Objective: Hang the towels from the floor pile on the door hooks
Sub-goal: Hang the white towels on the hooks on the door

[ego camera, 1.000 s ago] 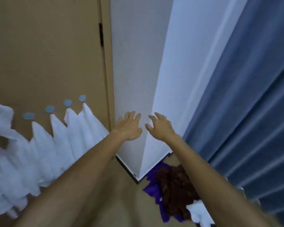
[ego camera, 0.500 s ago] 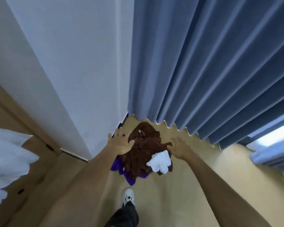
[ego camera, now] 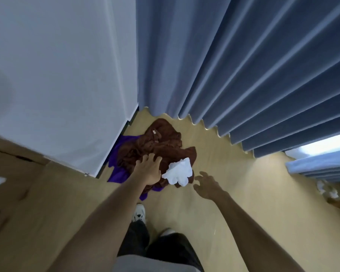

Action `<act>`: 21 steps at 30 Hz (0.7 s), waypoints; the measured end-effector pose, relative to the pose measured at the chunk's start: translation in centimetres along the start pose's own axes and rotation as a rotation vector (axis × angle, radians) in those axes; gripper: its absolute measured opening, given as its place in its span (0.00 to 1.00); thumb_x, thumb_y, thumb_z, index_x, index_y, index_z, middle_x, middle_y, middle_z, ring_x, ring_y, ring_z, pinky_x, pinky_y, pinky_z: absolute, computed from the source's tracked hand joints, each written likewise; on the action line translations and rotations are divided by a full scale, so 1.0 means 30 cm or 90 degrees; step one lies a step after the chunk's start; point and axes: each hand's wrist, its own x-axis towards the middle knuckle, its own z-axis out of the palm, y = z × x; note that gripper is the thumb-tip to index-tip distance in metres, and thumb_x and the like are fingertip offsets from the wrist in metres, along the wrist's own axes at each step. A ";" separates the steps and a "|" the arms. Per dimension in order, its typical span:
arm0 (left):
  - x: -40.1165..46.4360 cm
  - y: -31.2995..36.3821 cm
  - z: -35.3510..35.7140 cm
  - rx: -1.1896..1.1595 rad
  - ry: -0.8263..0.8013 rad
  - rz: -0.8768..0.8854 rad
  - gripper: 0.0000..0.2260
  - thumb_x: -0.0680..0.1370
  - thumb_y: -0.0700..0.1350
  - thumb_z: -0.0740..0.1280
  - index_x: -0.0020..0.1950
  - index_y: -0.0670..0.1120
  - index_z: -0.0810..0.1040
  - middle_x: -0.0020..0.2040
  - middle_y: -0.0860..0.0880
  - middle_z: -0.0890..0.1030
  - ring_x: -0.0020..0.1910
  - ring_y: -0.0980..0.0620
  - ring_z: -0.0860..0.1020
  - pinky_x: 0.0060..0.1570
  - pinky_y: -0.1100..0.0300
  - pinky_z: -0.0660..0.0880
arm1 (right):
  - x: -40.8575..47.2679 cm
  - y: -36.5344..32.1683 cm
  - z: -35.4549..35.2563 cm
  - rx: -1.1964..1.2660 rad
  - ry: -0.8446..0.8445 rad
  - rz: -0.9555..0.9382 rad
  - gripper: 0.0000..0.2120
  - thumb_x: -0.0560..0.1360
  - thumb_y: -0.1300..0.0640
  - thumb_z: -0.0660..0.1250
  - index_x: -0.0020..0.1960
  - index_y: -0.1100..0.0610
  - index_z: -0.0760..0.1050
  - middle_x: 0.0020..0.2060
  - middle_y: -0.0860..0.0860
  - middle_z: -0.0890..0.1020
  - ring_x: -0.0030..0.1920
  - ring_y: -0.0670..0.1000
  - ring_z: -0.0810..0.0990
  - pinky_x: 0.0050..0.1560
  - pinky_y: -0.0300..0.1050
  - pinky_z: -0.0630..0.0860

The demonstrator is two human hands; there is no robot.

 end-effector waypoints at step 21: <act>0.980 -0.086 0.860 -0.199 0.001 -0.166 0.25 0.78 0.47 0.60 0.74 0.46 0.59 0.72 0.43 0.60 0.71 0.42 0.60 0.65 0.46 0.63 | 1.436 0.193 0.538 -0.265 -0.156 -0.209 0.21 0.79 0.53 0.57 0.72 0.55 0.64 0.76 0.52 0.55 0.73 0.58 0.60 0.70 0.56 0.61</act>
